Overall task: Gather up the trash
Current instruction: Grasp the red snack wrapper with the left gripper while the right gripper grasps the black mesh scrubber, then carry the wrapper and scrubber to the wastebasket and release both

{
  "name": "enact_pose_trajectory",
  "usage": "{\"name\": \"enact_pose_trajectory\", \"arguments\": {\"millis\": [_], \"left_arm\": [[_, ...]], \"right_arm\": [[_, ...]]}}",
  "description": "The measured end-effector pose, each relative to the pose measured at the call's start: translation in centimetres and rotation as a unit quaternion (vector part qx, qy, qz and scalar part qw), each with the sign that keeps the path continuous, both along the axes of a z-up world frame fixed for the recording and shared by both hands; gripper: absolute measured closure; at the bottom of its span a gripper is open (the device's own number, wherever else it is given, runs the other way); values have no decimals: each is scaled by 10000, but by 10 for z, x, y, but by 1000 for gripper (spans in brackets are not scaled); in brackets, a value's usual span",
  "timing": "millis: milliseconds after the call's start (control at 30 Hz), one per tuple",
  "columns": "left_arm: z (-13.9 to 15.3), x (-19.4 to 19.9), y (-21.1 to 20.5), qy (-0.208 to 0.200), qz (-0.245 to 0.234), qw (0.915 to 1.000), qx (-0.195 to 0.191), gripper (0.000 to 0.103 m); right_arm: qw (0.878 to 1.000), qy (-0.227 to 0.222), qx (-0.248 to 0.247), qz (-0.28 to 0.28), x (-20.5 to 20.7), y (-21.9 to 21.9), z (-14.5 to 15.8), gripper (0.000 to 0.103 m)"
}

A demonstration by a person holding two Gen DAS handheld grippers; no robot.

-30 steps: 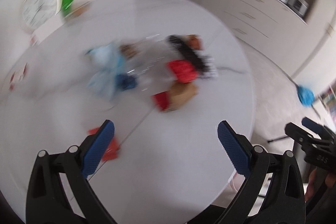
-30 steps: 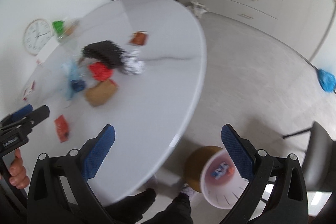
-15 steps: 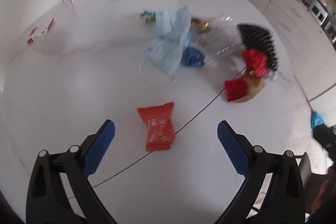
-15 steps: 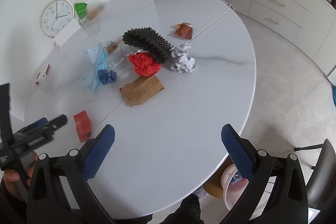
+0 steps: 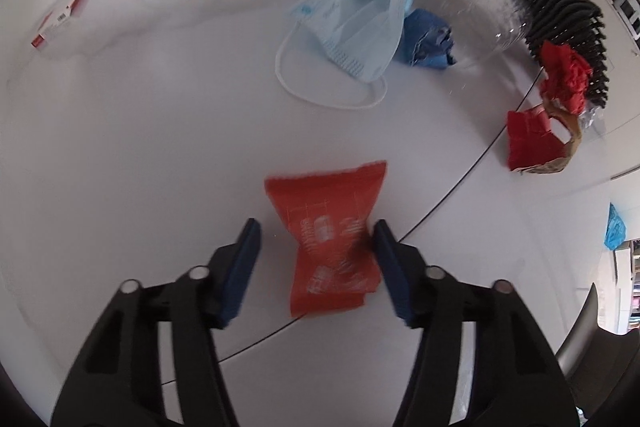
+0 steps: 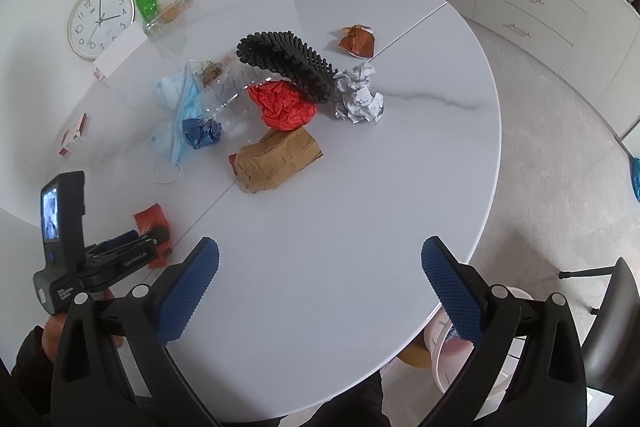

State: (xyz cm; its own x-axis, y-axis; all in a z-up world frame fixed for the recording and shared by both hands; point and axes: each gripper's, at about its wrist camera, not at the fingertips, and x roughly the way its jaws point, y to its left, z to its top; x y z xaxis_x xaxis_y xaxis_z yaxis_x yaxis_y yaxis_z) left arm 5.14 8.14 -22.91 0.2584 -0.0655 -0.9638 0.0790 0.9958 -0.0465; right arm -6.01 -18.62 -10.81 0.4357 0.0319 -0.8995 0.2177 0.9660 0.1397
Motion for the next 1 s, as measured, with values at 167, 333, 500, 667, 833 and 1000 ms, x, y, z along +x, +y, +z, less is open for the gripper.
{"name": "enact_pose_trajectory", "arguments": {"millis": [167, 333, 500, 667, 833, 1000], "left_arm": [[3, 0, -6, -44, -207, 9998, 56, 69], [21, 0, -10, -122, -313, 9992, -199, 70], [45, 3, -14, -248, -379, 9979, -456, 70], [63, 7, -19, -349, -424, 9968, -579, 70], [65, 12, -18, -396, -512, 9961, -592, 70], [80, 11, -26, -564, -626, 9944, -630, 70]], "right_arm": [[9998, -122, -54, 146, 18, 3, 3, 2], [9975, -506, -301, 382, 62, 7, 20, 2], [9905, -705, -815, 852, 119, 22, 19, 5], [9789, -476, -1426, 1381, 154, 39, -11, 16], [9786, -323, -1396, 1478, 167, 34, -28, 57], [9843, -600, -989, 1332, 169, 21, -10, 78]]}}
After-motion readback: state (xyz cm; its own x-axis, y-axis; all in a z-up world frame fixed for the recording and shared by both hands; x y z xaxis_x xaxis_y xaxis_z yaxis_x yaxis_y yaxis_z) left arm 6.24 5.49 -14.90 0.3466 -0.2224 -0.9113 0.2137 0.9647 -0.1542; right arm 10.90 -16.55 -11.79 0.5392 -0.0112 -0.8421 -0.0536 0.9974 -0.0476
